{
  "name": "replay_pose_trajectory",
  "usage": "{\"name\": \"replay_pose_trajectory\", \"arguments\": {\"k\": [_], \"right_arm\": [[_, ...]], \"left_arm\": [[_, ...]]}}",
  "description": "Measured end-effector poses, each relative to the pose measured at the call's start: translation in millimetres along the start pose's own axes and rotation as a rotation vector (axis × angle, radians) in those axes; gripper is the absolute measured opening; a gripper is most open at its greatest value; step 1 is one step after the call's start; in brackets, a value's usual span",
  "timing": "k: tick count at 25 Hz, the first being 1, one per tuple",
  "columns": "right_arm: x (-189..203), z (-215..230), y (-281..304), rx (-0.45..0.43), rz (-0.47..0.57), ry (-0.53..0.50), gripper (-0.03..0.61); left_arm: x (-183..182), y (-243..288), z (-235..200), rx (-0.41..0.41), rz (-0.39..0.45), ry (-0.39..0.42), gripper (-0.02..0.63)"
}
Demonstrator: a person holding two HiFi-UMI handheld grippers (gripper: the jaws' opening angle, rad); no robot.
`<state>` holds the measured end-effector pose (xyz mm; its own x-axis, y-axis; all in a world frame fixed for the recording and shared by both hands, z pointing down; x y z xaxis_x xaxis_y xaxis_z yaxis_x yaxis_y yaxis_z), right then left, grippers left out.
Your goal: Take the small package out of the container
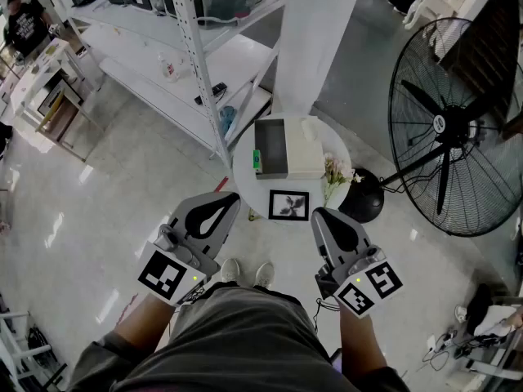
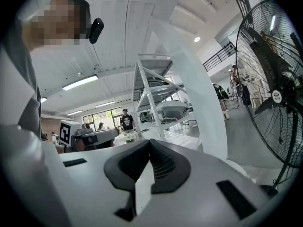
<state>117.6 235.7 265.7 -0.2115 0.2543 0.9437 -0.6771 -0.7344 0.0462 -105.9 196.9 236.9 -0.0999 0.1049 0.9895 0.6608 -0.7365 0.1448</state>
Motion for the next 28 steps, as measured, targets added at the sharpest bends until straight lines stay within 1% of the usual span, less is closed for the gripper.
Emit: {"name": "replay_pose_trajectory", "arguments": {"k": [6,10,14,15,18,19,23,28], "right_arm": [[2.6,-0.7,-4.0,-0.006,-0.002,0.001,0.02],[4.9,0.6,-11.4,0.008,0.0,0.004,0.021],[6.1,3.1,-22.1,-0.006,0.016,0.014,0.023],[7.0,3.6,-25.1,-0.011,0.016,0.014,0.022],[10.1,8.0,-33.5,-0.02,0.014,0.017,0.023],[10.9,9.6,-36.6,-0.021,0.015,0.019,0.022],[11.1,14.2,-47.8,-0.025,0.023,0.03,0.022],[13.0,20.2,-53.7,-0.02,0.021,0.04,0.021]], "left_arm": [[3.6,-1.2,4.5,-0.005,-0.004,-0.003,0.014],[5.3,-3.2,14.0,-0.01,-0.01,-0.003,0.014],[9.3,-5.9,25.3,-0.024,-0.012,-0.006,0.014],[9.4,-6.6,28.1,-0.029,-0.002,-0.002,0.014],[3.4,-5.0,36.7,-0.041,0.081,0.025,0.014],[2.5,-4.7,40.1,-0.044,0.093,0.03,0.014],[0.9,-4.1,50.4,-0.051,0.089,0.036,0.014],[-1.3,-1.5,53.2,-0.056,0.091,0.04,0.014]]}}
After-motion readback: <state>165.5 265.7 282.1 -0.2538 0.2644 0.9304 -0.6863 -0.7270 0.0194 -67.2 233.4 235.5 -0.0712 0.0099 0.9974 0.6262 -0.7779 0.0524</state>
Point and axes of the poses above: the fingertips, and each gripper's own axes: y forward along the fingers, z to its right, x out of its underside, the point moved 6 cm from there along -y, backward along the fingers, and after that the axes turned 10 degrees about -x, right-handed, at the moved point
